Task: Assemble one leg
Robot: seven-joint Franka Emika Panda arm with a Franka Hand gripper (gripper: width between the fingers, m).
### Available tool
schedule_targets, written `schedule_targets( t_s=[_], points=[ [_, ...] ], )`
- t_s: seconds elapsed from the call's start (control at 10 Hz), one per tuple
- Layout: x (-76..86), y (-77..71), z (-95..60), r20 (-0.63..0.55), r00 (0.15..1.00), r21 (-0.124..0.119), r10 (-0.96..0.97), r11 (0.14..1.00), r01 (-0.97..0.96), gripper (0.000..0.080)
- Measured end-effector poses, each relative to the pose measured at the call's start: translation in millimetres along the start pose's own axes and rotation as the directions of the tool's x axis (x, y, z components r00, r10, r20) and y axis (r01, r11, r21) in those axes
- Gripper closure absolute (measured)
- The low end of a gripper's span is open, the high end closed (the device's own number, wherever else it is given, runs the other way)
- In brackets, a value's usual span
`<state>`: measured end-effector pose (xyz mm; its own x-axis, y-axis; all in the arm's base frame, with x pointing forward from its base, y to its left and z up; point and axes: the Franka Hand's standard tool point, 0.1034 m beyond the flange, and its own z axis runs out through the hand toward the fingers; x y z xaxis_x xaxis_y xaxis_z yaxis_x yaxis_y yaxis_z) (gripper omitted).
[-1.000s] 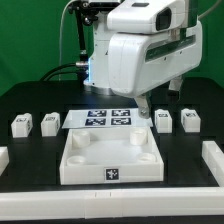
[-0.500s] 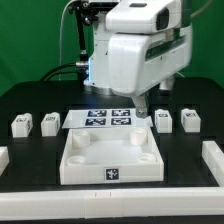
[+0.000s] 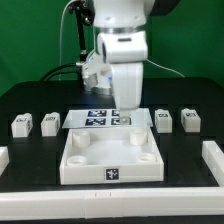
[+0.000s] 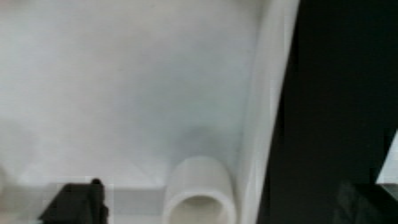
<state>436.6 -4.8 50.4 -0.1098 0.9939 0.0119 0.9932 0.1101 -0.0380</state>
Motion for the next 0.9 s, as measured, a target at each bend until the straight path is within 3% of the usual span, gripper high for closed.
schedule_targets(
  t_s=[0.2, 0.3, 0.6, 0.8, 0.9],
  points=[
    [-13.7, -7.4, 26.8, -0.017, 1.0, 0.002, 0.004, 1.0, -0.004, 0.015],
    [-12.5, -9.4, 34.8, -0.022, 1.0, 0.01, 0.014, 1.0, -0.014, 0.015],
    [-14.0, -9.5, 39.4, -0.023, 0.999, 0.01, 0.026, 1.0, -0.026, 0.015],
    [-14.2, -9.7, 39.6, -0.023, 0.999, 0.01, 0.027, 1.0, -0.026, 0.0407],
    [-14.4, -9.8, 39.6, -0.023, 0.999, 0.011, 0.027, 1.0, -0.027, 0.0407]
  ],
)
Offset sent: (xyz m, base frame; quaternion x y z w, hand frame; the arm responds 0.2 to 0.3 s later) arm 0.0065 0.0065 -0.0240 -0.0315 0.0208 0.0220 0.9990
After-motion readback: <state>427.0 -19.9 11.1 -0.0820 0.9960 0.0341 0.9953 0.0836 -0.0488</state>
